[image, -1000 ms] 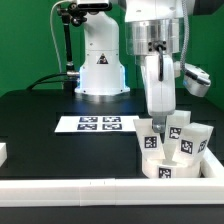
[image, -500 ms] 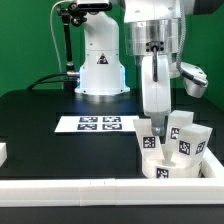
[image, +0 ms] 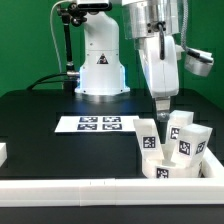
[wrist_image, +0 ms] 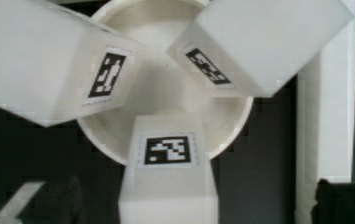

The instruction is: Assemble stool

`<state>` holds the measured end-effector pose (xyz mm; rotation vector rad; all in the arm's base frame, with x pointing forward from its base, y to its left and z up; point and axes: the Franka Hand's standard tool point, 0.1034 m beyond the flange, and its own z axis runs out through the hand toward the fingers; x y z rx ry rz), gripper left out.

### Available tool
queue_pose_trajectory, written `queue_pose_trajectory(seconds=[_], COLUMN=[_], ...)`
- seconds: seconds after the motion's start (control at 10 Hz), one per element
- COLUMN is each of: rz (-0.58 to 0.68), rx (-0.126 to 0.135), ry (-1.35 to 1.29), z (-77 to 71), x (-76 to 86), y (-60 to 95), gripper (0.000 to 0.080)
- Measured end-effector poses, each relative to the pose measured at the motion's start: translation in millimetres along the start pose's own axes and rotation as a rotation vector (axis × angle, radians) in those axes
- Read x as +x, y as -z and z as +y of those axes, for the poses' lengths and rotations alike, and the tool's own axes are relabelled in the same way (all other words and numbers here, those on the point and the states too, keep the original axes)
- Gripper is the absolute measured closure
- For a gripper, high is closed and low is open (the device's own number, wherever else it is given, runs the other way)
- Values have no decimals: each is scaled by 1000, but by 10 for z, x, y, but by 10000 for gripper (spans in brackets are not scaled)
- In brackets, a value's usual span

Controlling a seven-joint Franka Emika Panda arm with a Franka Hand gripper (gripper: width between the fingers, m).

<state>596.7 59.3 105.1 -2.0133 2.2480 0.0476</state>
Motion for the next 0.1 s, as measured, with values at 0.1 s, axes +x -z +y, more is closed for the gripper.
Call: queue_pose_trajectory(seconds=[0.1], rz=[0], rx=[0], ry=[2], z=[2], x=[-2], y=[-2], gripper=[151])
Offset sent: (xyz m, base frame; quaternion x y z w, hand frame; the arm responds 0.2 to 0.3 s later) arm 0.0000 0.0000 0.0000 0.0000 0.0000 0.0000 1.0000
